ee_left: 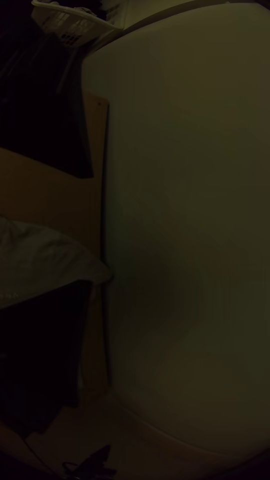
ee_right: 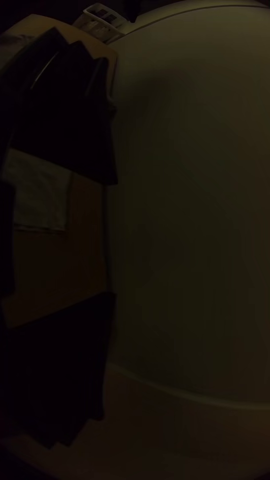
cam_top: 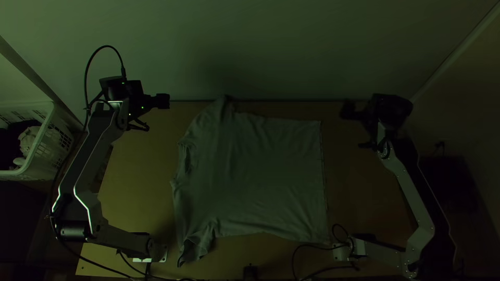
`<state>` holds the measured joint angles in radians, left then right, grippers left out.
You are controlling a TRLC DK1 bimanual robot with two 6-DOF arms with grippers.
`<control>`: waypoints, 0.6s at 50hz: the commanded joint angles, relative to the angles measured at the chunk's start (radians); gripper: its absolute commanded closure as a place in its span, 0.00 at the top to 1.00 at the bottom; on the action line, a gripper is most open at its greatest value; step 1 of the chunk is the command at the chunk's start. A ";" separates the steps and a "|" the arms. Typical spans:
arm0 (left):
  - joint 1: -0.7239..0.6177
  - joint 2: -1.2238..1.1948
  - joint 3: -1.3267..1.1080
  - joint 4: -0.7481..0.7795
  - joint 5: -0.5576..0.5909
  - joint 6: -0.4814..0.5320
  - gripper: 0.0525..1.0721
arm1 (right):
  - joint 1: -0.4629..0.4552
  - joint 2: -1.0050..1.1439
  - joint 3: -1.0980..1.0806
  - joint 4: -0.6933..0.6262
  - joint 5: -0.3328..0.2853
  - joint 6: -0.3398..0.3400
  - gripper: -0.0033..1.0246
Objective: Fold the t-shirt
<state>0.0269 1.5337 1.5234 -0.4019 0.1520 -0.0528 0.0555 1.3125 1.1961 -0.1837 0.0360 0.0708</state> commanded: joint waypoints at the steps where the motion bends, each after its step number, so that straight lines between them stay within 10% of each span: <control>1: -0.036 0.045 0.057 0.021 -0.003 -0.021 0.95 | 0.021 0.057 0.054 -0.030 0.015 0.029 0.96; 30: -0.159 0.525 0.425 -0.173 -0.043 -0.114 0.94 | 0.058 0.231 0.126 -0.148 0.062 0.129 0.96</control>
<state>-0.1211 1.9820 1.8656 -0.5438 0.1184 -0.1509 0.1062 1.5200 1.2972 -0.3187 0.0875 0.1734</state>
